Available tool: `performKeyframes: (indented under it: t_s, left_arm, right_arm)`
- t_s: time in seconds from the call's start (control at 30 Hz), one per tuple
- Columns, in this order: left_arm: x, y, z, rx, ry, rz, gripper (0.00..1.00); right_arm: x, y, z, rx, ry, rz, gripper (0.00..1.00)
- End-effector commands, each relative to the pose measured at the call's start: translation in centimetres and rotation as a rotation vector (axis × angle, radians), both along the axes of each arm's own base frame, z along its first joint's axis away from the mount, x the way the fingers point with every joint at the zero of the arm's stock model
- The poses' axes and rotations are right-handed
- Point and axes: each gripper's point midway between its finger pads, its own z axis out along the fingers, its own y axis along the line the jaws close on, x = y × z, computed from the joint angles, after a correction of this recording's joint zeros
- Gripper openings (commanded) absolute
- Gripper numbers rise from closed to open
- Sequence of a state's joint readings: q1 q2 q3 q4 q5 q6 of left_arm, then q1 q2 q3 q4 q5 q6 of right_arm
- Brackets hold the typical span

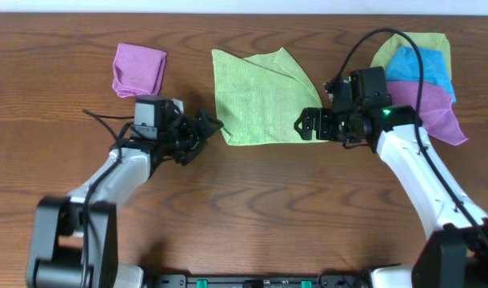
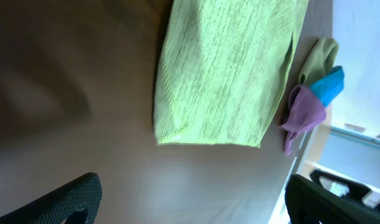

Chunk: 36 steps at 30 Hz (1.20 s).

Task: Fold the cloth
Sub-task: 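Grasp the green cloth's left and right near corners with both grippers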

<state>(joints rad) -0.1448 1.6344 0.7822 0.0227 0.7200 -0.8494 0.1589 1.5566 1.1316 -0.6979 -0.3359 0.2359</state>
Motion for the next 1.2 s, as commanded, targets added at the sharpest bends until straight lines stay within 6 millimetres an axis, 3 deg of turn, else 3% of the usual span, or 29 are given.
performKeyframes:
  t_s: [0.0, 0.17, 0.43, 0.5, 0.57, 0.6, 0.73, 0.87, 1.0, 1.17]
  left_arm:
    - [1.1, -1.0, -1.0, -0.058, 0.053, 0.049, 0.95]
    - [2.7, -2.3, -2.8, -0.1, 0.055, 0.082, 0.95]
    - [2.7, -3.9, -6.1, -0.109, 0.117, 0.106, 0.95]
    - [2.7, -4.3, -6.9, -0.097, 0.122, 0.118, 0.99]
    - [2.4, -4.5, -8.0, -0.067, 0.135, 0.127, 0.85]
    - [2.2, -4.7, -8.5, -0.052, 0.142, 0.128, 0.66]
    - [1.6, -4.8, -10.3, -0.013, 0.167, 0.133, 0.09]
    - [1.7, -5.0, -10.2, -0.015, 0.142, 0.099, 0.06]
    - [2.1, -5.2, -8.2, -0.08, 0.053, -0.008, 0.06]
    - [1.9, -3.3, -6.2, -0.075, 0.001, -0.067, 0.06]
  right_arm:
    - [-0.1, 0.0, 1.1, 0.029, -0.013, -0.029, 0.99]
    - [-0.4, 0.0, 1.1, 0.039, 0.011, -0.052, 0.99]
    - [-0.8, 0.0, 0.9, 0.046, 0.035, -0.063, 0.99]
    - [-0.9, 0.0, 0.9, 0.046, 0.04, -0.066, 0.99]
    - [-1.0, 0.0, 0.9, 0.046, 0.043, -0.066, 0.99]
    - [-1.0, 0.0, 0.9, 0.046, 0.044, -0.066, 0.99]
    - [-1.3, 0.1, 0.8, 0.053, 0.058, -0.061, 0.99]
    - [-1.2, -0.3, 0.6, 0.03, 0.056, -0.072, 0.99]
    - [-0.5, -1.6, -0.2, -0.045, 0.031, -0.11, 0.99]
    - [0.1, -1.6, -2.5, -0.042, -0.002, -0.114, 0.99]
